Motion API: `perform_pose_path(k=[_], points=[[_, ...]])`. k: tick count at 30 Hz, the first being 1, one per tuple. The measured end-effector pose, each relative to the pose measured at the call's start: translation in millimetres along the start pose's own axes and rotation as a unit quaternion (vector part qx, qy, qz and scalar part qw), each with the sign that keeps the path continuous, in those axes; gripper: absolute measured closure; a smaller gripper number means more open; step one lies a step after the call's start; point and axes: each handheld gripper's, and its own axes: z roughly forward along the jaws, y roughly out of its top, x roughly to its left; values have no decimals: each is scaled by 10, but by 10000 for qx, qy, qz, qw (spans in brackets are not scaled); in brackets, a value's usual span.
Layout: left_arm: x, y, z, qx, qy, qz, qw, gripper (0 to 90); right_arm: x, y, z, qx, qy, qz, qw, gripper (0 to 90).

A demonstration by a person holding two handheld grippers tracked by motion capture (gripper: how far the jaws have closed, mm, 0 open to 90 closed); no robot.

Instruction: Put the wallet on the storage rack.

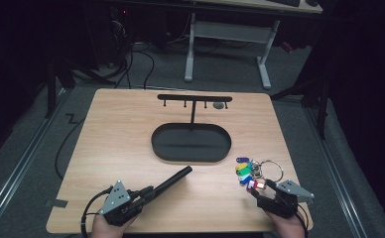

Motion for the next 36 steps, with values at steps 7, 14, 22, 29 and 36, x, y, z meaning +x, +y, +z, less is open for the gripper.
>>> perform_pose_path(k=[7,14,22,29,36], points=[[94,-35,-20,-153,103,-139,9997,803,2,-5,10,29,9,-11,10000,266],[141,-68,-25,-247,155,-197,9994,782,10,-8,24,54,21,-16,10000,266],[184,-77,-50,-298,250,-285,9988,767,9,-10,26,68,26,-11,10000,267],[217,-93,-51,-247,225,-349,9988,707,9,-15,32,114,34,3,9999,268],[199,-96,-30,-149,216,-252,9993,684,11,-15,33,119,30,-12,9999,268]])
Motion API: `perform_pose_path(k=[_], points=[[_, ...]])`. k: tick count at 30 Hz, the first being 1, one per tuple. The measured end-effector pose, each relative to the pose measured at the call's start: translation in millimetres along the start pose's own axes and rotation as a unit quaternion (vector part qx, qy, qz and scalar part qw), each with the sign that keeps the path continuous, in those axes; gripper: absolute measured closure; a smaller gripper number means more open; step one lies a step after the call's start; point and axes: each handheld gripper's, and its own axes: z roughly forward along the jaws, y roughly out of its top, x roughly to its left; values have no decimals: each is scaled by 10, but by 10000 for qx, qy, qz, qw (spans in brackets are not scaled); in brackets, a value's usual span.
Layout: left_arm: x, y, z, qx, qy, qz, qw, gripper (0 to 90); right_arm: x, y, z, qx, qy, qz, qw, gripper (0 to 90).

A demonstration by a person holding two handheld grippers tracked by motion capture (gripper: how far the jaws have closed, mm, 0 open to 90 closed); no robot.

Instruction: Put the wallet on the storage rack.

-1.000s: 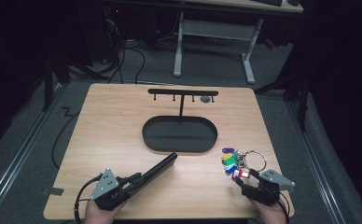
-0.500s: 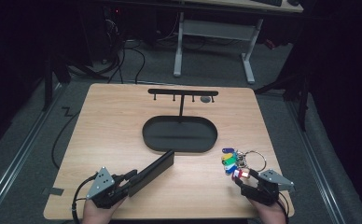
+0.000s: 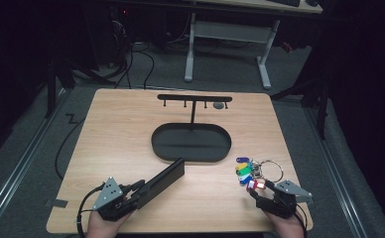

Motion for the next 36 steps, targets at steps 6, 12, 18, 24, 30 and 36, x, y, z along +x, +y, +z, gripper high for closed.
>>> perform_pose_path(k=[6,12,18,24,30,36], points=[[-24,12,23,259,91,166,9995,671,-2,0,-1,-1,4,1,10000,268],[-89,51,36,614,238,491,9966,675,-8,-3,0,2,5,-2,10000,268],[-121,79,38,923,247,564,9938,676,-10,-3,3,0,7,-3,10000,269],[-135,123,48,1114,301,549,9918,678,-9,-3,5,0,10,-24,10000,269],[-120,145,53,1234,280,501,9907,678,-8,-2,6,3,3,-15,10000,269],[-125,215,77,1514,297,569,9864,683,-8,0,5,2,-4,-10,10000,270]])
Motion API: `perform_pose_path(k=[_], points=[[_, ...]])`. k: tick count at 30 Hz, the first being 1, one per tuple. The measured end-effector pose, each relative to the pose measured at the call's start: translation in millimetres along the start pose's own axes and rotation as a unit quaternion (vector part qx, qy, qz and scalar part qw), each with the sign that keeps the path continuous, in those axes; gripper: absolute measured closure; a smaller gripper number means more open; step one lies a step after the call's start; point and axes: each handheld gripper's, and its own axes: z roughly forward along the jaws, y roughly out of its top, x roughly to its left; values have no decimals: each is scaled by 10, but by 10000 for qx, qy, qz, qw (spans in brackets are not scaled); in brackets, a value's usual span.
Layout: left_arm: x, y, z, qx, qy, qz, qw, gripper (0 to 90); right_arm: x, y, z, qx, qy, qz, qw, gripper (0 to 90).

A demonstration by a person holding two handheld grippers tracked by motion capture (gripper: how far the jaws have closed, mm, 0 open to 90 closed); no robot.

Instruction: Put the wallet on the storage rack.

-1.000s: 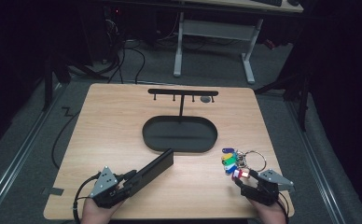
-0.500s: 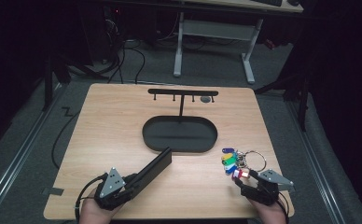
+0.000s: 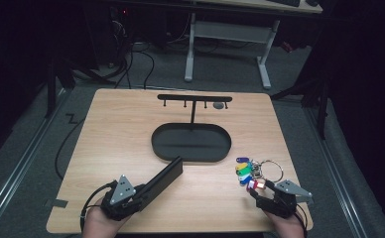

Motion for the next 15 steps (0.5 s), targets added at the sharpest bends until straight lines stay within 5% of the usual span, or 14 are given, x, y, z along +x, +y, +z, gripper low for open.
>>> perform_pose_path(k=[15], points=[[-21,160,71,580,33,52,9983,710,15,9,-9,-27,4,-23,10000,269]])
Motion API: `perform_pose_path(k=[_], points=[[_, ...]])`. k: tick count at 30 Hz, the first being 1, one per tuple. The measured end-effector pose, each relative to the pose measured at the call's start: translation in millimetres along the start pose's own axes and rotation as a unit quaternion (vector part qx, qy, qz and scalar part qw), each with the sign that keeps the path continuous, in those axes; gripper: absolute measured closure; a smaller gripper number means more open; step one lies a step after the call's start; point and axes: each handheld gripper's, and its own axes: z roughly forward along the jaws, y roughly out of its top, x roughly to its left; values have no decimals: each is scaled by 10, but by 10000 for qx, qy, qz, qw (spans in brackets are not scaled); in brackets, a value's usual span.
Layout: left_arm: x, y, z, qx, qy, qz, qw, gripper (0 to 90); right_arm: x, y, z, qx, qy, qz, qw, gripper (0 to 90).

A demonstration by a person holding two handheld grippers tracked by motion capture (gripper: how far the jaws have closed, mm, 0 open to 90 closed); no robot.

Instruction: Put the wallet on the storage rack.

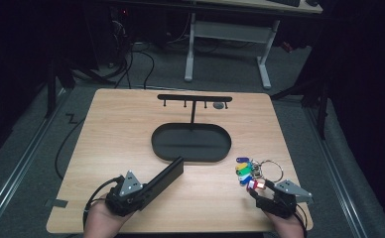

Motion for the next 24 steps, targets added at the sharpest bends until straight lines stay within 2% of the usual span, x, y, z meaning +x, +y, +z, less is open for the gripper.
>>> perform_pose_path(k=[3,4,5,8,13,14,15,17,19,21,22,23,24], points=[[-27,4,0,-2,57,115,9999,733,1,1,-3,-14,1,9,10000,269],[-59,9,2,-7,82,269,9996,736,-2,4,-10,-22,-14,-11,10000,269],[-59,9,2,-7,82,269,9996,738,0,6,-14,-31,-17,9,10000,269],[-112,25,10,-23,192,543,9983,740,-4,6,-27,-48,-23,19,10000,269],[-140,45,8,-47,189,720,9972,742,-16,7,-44,-79,-17,43,10000,269],[-158,61,-4,-91,199,835,9963,742,-29,6,-51,-92,-21,45,9999,269],[-158,61,-4,-91,199,835,9963,742,-29,6,-51,-92,-21,45,9999,269],[-178,110,-36,-185,181,1050,9941,742,-39,4,-58,-108,-26,65,9999,270],[-179,126,-42,-206,159,1081,9938,742,-39,5,-60,-116,-28,74,9999,270],[-171,192,-61,-306,118,1340,9904,741,-41,7,-65,-123,-34,52,9999,270],[-165,216,-66,-331,144,1418,9892,741,-39,8,-67,-122,-35,58,9999,270],[-165,216,-66,-331,144,1418,9892,741,-39,8,-67,-122,-35,58,9999,270],[-159,240,-70,-359,190,1500,9878,741,-39,8,-68,-127,-34,60,9999,270]])
